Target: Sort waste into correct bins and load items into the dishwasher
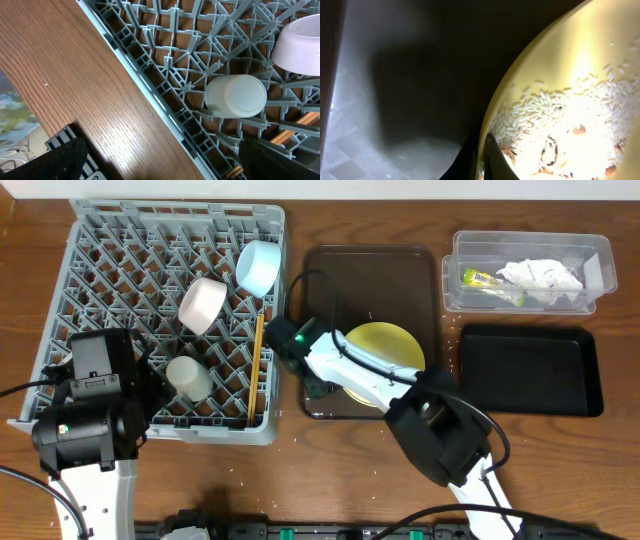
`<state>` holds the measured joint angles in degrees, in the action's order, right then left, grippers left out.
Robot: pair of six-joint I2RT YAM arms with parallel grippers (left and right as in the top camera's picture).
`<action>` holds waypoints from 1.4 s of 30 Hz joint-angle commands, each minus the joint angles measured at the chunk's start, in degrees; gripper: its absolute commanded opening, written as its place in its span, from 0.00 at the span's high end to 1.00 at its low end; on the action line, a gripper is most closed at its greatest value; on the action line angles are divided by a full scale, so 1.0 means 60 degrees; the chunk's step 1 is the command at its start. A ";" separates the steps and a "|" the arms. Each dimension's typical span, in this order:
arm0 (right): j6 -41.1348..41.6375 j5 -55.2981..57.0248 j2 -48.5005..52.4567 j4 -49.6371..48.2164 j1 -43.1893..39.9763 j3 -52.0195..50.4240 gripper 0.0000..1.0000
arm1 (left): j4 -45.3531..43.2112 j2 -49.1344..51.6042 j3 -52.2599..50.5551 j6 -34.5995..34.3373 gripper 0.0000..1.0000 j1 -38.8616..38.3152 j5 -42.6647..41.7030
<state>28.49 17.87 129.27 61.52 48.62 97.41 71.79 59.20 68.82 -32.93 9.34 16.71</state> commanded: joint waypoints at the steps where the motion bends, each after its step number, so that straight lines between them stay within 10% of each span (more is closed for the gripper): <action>1: -0.0339 0.0146 0.0313 0.0204 0.0244 -0.0015 0.99 | 0.0033 -0.0007 0.0142 0.0055 0.02 0.0058 0.0149; 42: 0.1545 0.1974 0.0310 0.4419 -0.0102 0.3100 0.99 | 0.0033 -0.0007 0.0138 0.0055 0.02 0.0058 0.0146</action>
<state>35.48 26.89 130.89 86.87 49.98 112.51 71.81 59.20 68.82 -32.93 9.32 16.71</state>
